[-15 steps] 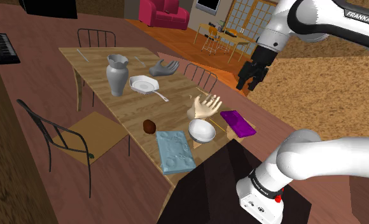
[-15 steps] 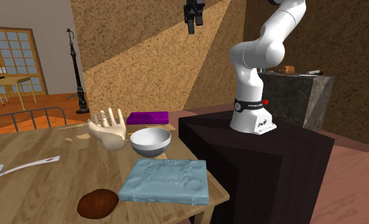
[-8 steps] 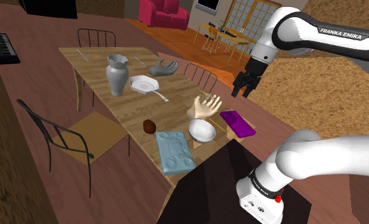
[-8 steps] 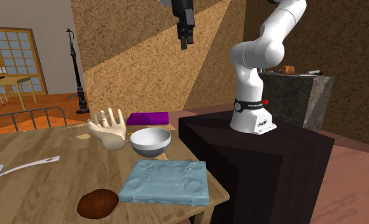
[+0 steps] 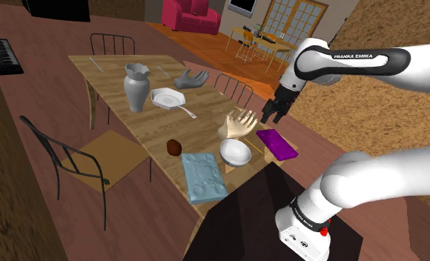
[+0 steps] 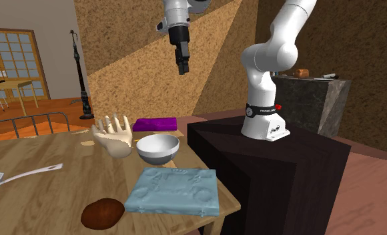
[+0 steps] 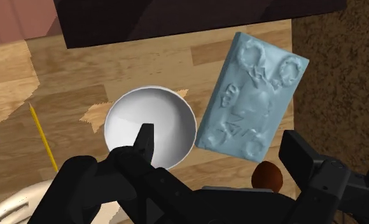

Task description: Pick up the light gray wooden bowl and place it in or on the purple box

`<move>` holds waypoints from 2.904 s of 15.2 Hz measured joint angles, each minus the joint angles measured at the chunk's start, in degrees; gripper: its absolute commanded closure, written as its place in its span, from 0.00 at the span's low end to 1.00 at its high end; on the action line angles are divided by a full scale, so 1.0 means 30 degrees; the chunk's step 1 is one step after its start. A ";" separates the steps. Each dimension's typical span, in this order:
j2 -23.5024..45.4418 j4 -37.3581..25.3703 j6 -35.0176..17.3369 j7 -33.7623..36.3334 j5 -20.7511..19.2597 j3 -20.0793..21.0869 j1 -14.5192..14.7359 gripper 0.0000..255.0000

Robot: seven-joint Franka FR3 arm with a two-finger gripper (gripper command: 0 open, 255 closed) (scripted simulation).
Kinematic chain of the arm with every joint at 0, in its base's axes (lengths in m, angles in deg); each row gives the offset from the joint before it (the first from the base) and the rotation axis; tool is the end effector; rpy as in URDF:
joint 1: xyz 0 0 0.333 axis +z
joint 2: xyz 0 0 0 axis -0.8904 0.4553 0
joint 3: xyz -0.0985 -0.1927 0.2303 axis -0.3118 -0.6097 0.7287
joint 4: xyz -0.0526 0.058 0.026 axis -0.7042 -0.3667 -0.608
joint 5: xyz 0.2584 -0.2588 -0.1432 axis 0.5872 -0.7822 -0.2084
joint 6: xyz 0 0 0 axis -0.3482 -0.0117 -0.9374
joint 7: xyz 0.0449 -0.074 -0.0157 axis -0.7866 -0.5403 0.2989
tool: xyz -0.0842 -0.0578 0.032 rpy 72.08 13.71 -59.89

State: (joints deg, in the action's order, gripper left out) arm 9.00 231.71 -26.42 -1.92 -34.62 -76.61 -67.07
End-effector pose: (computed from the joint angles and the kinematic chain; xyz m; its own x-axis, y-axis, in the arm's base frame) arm 0.3351 -0.1081 0.4288 0.9820 -0.1673 -0.0872 -0.1790 -0.9722 -0.1506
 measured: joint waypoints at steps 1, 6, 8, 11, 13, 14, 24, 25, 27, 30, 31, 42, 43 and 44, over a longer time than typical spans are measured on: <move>0.0639 0.0155 -0.0779 -0.0253 0.0014 -0.0214 0.0026 0.00; 0.3920 0.0373 -0.4193 -0.2084 0.0178 -0.1626 0.0000 0.00; 0.5333 0.0137 -0.5311 -0.2883 0.0513 -0.2147 0.0095 0.00; 0.7672 -0.0157 -0.7176 -0.4351 0.1408 -0.2916 0.0287 0.00; 0.9419 -0.0597 -0.8292 -0.5501 0.2383 -0.3302 0.0469 0.00; 1.0371 -0.0863 -0.8844 -0.6186 0.2999 -0.3472 0.0512 0.00; 1.8901 -0.5259 -1.1433 -1.2601 0.9274 -0.2362 -0.1533 0.00; 1.9283 -0.5500 -1.1514 -1.2831 0.9505 -0.2224 -0.1709 0.00; 1.9978 -0.5763 -1.1870 -1.3309 1.0016 -0.1893 -0.2027 0.00; 2.0709 -0.5841 -1.2479 -1.3777 1.0678 -0.1401 -0.2287 0.00; 2.1002 -0.5923 -1.2680 -1.3942 1.0906 -0.1219 -0.2394 0.00; 2.1349 -0.5984 -1.2963 -1.4125 1.1206 -0.0972 -0.2504 1.00; 2.1346 -0.5985 -1.2962 -1.4126 1.1206 -0.0973 -0.2505 1.00; 2.1346 -0.5984 -1.2962 -1.4126 1.1206 -0.0973 -0.2505 1.00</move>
State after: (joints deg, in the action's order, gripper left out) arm 73.04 213.76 -65.30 -44.30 -1.00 -79.53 -74.58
